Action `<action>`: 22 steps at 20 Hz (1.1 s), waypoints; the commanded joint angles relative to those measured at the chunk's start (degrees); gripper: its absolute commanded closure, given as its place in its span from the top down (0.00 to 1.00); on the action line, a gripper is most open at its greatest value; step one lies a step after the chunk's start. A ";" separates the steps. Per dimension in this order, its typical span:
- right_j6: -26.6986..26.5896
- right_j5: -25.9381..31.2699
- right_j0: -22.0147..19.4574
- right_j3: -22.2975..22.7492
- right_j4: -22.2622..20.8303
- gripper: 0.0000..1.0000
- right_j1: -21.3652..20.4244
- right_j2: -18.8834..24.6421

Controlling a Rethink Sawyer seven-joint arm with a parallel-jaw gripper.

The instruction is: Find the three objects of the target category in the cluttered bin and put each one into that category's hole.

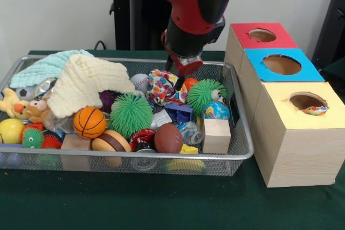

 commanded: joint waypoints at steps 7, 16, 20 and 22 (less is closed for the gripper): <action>3.09 -8.65 -3.44 -3.46 -0.48 1.00 9.59 2.87; -4.09 -3.52 -11.74 -0.35 2.78 1.00 9.73 12.39; -4.92 -6.22 -13.96 0.34 1.75 1.00 10.11 14.96; -3.63 -5.22 -13.67 -0.24 0.61 0.00 9.82 14.91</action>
